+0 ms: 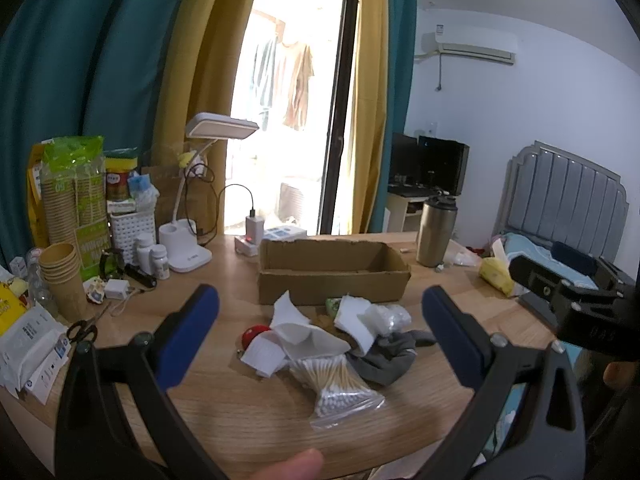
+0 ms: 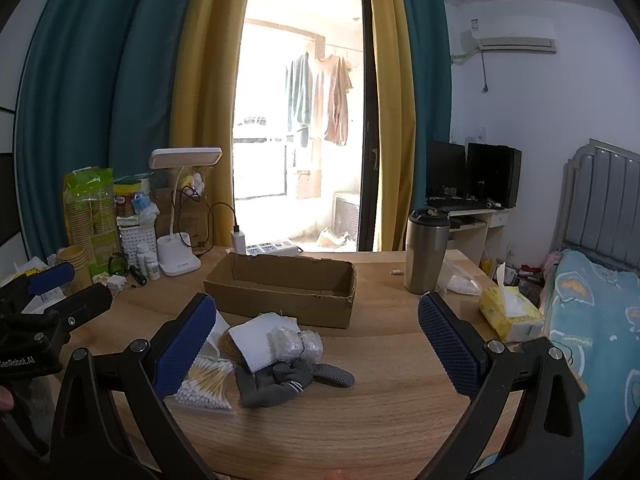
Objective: Organize soft objects
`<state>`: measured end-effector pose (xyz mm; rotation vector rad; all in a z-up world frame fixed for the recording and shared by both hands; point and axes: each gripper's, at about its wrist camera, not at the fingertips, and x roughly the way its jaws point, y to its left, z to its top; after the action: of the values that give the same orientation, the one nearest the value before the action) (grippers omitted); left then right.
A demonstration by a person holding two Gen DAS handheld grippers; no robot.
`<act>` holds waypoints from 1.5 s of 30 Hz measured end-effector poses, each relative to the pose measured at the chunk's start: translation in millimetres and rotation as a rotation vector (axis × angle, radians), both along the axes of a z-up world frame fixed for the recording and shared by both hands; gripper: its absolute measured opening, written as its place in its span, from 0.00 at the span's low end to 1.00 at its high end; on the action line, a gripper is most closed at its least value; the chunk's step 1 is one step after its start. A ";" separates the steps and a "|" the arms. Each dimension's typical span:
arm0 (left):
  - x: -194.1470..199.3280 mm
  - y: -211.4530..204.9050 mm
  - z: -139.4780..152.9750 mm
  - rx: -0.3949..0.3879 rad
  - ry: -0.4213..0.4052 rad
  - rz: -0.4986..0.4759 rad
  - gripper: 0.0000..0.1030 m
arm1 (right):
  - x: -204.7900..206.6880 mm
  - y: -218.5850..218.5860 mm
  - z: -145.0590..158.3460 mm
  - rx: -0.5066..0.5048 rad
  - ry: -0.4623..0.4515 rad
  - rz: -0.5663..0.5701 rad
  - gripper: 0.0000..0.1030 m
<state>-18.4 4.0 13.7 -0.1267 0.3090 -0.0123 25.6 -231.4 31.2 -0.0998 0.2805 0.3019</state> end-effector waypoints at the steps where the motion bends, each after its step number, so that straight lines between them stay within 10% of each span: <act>1: -0.1 0.0 -0.3 0.001 -0.002 0.001 0.99 | -0.5 -0.1 0.1 0.000 0.000 0.000 1.00; 45: -0.2 1.0 -0.3 -0.002 0.000 0.002 0.99 | -4.1 3.4 -2.5 -0.003 0.008 0.004 1.00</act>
<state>-18.6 5.0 13.4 -0.1287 0.3086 -0.0110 21.5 -228.0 28.8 -0.1024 0.2890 0.3055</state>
